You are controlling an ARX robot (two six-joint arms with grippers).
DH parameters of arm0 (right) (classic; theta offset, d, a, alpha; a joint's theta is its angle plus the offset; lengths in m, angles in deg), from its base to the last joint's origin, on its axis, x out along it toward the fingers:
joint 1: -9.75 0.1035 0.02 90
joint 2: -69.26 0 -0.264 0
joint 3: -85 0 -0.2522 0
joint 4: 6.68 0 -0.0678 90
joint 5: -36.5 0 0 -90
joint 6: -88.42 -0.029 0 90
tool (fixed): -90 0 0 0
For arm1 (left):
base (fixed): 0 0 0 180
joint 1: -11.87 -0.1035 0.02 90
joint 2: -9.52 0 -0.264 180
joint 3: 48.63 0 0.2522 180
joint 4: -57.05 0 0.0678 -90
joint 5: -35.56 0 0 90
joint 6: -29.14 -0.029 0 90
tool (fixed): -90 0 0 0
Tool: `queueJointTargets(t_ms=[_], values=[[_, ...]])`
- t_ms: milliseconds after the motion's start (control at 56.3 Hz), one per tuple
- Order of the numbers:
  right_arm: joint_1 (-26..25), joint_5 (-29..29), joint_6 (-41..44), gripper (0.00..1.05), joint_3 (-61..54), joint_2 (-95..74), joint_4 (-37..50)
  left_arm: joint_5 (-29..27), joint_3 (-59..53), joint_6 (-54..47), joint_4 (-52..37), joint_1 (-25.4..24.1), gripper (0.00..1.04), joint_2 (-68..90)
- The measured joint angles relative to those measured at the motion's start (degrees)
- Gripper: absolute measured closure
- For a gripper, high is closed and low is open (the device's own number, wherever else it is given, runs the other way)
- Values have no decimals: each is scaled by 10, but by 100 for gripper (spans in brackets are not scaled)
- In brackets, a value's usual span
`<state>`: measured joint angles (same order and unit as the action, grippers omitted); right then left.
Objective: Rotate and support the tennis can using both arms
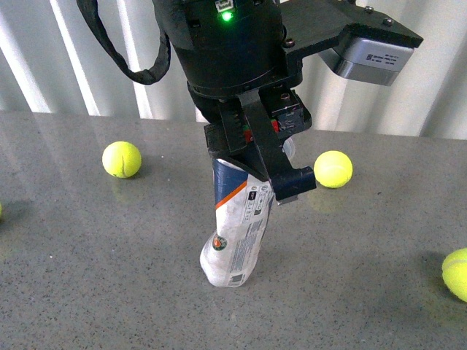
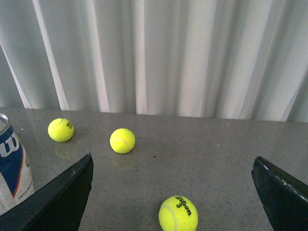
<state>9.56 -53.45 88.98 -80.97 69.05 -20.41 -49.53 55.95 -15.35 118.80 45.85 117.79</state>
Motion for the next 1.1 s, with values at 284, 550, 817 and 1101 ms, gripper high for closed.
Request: queueJointTargets(t_ms=[284,550,817,1101], values=[[0,0,0,7,0,0,0,-5,19,44,-18,-19,97,17],[0,0,0,7,0,0,0,-15,20,45,-19,-35,53,19],[0,0,0,7,0,0,0,4,24,56,-8,-34,10,14],[0,0,0,7,0,0,0,52,41,85,3,-40,7,-46]])
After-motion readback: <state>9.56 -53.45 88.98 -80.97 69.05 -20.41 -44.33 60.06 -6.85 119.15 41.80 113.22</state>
